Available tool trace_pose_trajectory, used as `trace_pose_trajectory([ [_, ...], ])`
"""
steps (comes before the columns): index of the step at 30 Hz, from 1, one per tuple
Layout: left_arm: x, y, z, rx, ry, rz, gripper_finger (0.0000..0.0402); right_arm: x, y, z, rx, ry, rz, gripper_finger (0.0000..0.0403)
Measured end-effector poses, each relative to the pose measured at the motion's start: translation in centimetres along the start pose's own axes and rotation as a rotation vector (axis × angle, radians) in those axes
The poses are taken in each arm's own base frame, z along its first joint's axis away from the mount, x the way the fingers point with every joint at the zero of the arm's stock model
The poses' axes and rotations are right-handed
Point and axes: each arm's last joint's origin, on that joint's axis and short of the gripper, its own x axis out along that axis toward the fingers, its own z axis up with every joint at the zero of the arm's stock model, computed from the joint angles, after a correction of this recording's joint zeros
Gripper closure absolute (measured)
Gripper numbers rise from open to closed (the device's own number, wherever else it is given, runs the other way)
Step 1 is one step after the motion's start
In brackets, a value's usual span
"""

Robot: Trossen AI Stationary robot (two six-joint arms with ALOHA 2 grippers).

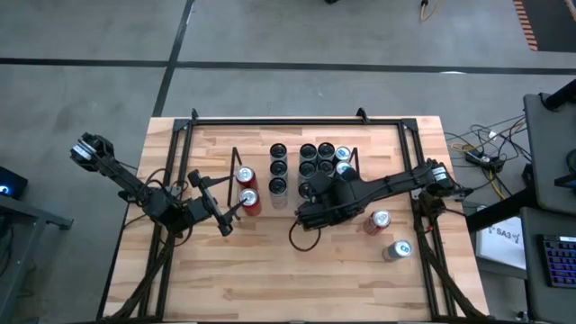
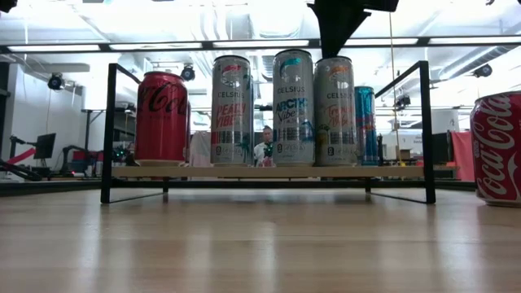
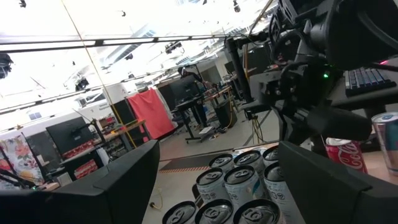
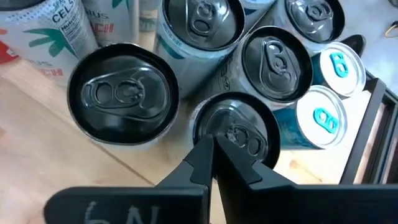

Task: Place canned beverage on shelf
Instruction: Adjust the white and yellow soda cans

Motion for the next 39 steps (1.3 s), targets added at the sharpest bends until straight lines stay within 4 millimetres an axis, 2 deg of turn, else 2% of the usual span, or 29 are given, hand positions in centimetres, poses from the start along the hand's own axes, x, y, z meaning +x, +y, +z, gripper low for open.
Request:
trace_pose_trajectory([
  [6,0.0,0.0,0.0,0.000,0.000,0.000,0.0091,0.1,0.1,-0.4,0.010,0.016,0.007,0.0394],
  [14,0.0,0.0,0.0,0.000,0.000,0.000,0.0091,-0.9,0.6,-0.6,0.018,0.022,0.065,0.0394],
  [39,0.0,0.0,0.0,0.000,0.000,0.000,0.0091,-0.9,0.4,-0.3,0.026,-0.023,0.035,0.0394],
])
